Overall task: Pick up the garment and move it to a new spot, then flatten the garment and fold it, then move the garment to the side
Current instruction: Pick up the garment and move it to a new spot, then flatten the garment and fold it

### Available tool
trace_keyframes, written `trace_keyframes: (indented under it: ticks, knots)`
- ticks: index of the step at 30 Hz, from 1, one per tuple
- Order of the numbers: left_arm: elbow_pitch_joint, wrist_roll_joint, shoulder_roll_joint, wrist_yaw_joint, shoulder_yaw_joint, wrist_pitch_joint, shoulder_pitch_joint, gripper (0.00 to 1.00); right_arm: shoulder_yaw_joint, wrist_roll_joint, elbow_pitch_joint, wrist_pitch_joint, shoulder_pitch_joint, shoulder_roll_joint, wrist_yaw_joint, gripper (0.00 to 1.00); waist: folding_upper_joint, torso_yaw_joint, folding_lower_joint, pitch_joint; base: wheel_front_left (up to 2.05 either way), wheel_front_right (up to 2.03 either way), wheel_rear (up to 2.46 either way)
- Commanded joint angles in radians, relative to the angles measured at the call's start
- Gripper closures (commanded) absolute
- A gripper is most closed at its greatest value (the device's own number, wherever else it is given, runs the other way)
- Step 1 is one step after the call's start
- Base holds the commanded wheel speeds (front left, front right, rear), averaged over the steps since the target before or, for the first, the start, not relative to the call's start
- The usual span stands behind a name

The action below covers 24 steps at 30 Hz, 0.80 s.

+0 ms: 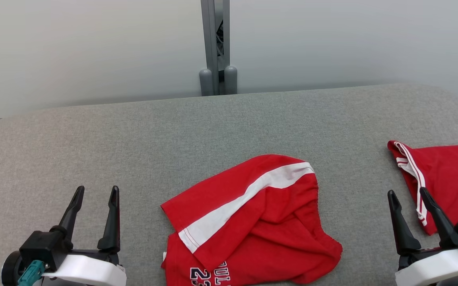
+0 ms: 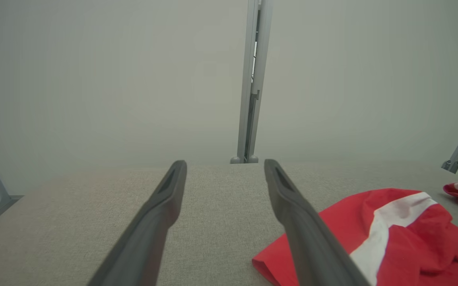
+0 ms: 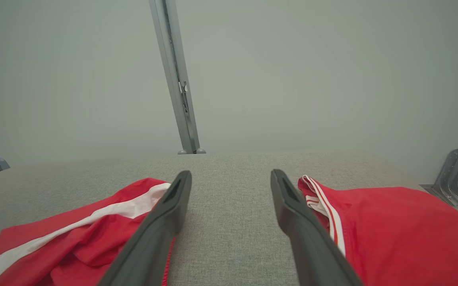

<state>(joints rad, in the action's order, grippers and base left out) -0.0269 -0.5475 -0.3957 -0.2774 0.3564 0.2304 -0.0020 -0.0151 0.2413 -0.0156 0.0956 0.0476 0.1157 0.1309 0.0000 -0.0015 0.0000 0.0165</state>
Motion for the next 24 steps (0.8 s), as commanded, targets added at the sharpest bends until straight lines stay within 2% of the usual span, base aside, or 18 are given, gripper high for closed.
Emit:
trace_keyframes:
  ticks: [1,24]
  knots:
    - [-0.007,-0.006,-0.008,-0.006,-0.004,0.003,0.011,0.00,-0.001,-0.002,0.003,-0.005,0.009,0.000,0.000,0.00,0.0000,-0.001,0.0000,-0.001,0.00,0.00,0.00]
    - [-0.030,-0.010,-0.015,-0.031,0.003,-0.022,0.004,0.00,-0.003,-0.005,0.021,-0.015,0.004,-0.008,0.000,0.00,0.0000,0.006,0.0000,0.000,0.00,0.00,0.00]
